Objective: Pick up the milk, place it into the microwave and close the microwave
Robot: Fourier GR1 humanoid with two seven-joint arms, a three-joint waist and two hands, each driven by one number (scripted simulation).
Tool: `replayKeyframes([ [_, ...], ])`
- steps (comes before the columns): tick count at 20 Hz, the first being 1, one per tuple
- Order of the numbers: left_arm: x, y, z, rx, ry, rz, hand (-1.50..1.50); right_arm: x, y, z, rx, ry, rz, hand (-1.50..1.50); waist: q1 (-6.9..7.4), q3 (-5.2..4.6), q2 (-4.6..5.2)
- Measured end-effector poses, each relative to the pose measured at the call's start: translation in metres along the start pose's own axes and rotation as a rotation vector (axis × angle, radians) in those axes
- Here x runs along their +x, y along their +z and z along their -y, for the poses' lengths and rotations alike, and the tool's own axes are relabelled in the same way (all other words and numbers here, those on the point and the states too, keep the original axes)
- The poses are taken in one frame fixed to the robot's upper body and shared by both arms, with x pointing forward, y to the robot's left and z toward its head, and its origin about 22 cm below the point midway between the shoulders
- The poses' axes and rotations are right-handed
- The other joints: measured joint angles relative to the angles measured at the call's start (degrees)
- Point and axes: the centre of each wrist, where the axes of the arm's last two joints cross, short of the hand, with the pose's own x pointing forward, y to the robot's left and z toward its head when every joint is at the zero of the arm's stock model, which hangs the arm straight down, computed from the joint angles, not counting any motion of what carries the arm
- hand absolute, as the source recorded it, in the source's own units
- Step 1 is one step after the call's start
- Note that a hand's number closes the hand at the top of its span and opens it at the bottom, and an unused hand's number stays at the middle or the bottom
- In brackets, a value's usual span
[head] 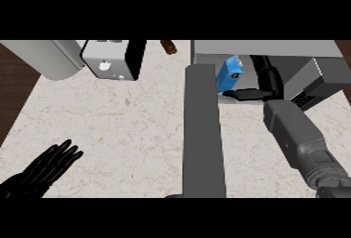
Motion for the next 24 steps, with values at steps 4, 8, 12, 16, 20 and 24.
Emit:
replayKeyframes([
  [4, -0.009, -0.008, 0.002, -0.031, -0.022, -0.030, -1.50, -0.022, 0.024, -0.019, 0.033, -0.107, -0.015, -1.50, -1.39, -0.09, -0.70],
  [8, -0.017, -0.027, 0.005, -0.059, -0.046, -0.051, -1.50, -0.046, 0.057, -0.028, 0.061, -0.175, -0.036, -1.50, -2.54, -0.16, -1.14],
  [12, -0.027, -0.038, 0.006, -0.080, -0.058, -0.055, 1.50, -0.066, 0.091, -0.032, 0.069, -0.174, -0.076, -1.50, -3.39, -0.22, -1.50],
  [16, -0.036, -0.056, 0.010, -0.094, -0.077, -0.064, 1.50, -0.086, 0.134, -0.025, 0.053, -0.146, -0.120, -1.50, -4.45, -0.29, -1.75],
  [20, -0.046, -0.075, 0.012, -0.099, -0.106, -0.089, 1.50, -0.096, 0.171, -0.006, 0.026, -0.115, -0.138, -1.50, -5.32, -0.35, -1.83],
  [24, -0.055, -0.096, 0.017, -0.135, -0.148, -0.122, 1.50, -0.101, 0.209, 0.021, -0.016, -0.096, -0.144, -1.50, -5.75, -0.38, -1.77],
])
